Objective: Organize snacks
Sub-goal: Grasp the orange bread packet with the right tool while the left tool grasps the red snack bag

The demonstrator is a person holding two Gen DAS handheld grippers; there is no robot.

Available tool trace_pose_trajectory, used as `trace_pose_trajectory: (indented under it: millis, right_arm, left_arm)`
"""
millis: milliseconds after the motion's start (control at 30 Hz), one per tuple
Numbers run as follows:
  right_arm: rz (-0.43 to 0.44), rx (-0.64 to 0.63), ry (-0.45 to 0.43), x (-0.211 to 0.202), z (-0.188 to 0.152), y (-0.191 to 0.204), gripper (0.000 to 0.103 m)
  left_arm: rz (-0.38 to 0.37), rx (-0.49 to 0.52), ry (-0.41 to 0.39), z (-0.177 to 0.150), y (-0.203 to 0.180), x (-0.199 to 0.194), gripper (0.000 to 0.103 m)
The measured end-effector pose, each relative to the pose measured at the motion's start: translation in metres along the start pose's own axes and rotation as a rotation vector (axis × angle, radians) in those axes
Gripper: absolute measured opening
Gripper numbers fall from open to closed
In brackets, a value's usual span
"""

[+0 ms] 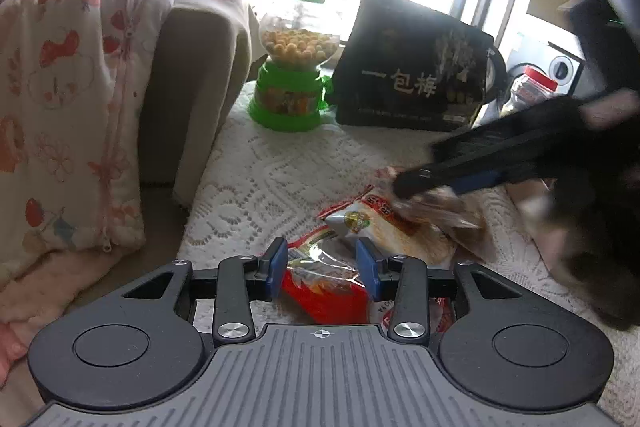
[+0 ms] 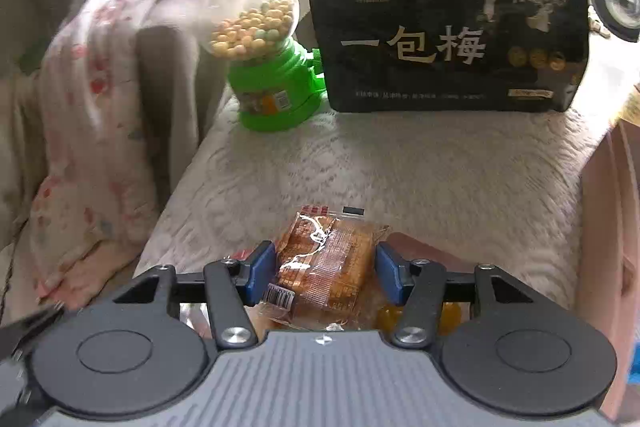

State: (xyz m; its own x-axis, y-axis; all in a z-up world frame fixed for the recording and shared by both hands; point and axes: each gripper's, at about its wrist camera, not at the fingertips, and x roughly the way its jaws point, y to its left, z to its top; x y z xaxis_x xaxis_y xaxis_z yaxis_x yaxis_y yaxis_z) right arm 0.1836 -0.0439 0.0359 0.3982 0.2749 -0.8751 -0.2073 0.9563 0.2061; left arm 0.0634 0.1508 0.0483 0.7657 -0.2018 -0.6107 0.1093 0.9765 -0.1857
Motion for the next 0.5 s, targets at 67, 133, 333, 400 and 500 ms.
trace_pose_trajectory:
  millis: [67,133,333,400,500]
  right_arm:
    - [0.014,-0.035,-0.016,-0.020,-0.011,0.000,0.055]
    - [0.027,-0.070,-0.036,-0.039,-0.025,-0.001,0.055]
    - [-0.006,-0.124,-0.081,-0.090,-0.090,-0.020,0.055]
    - [-0.037,-0.124,-0.102,-0.101,-0.114,-0.031,0.055]
    - [-0.102,-0.110,-0.134,-0.108,-0.146,-0.047,0.055]
  left_arm:
    - [-0.007,-0.001,0.007,0.001,-0.002,0.002,0.043]
    - [-0.027,-0.005,0.014,0.001,-0.002,0.003,0.043]
    - [-0.109,-0.143,0.018,0.003,0.013,0.001,0.043]
    - [-0.115,-0.169,0.037,0.003,0.013,0.001,0.043]
    - [-0.124,-0.183,0.057,-0.003,0.009,-0.005,0.043]
